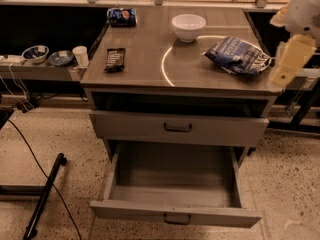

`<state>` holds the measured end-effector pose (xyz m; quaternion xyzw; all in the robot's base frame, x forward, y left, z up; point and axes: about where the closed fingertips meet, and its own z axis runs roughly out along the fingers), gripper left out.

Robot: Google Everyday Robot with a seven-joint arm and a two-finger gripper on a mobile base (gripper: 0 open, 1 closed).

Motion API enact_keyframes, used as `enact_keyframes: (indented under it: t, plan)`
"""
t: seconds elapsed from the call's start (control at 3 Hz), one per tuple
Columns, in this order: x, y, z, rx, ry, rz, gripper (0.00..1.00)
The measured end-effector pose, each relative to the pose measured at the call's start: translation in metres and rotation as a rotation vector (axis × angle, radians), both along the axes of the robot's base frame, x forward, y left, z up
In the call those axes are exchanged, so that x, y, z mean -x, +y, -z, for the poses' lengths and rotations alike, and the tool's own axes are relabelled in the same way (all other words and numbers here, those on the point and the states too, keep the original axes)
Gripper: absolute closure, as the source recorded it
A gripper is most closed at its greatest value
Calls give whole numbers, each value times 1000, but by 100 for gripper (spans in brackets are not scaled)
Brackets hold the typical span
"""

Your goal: Place blue chip bag into middle drawer

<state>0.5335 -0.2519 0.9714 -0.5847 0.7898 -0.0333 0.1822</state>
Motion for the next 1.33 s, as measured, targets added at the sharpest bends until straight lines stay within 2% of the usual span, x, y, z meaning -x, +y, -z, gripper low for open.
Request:
enact_keyframes:
  t: [0.33, 0.67, 1.0, 1.33]
  plan:
    - [-101, -12, 34, -74, -16, 83, 0]
    - [-153, -7, 55, -140, -35, 116, 0]
    - [-187, -15, 76, -189, -42, 190, 0]
    - [-200, -27, 106, -207, -1, 262, 19]
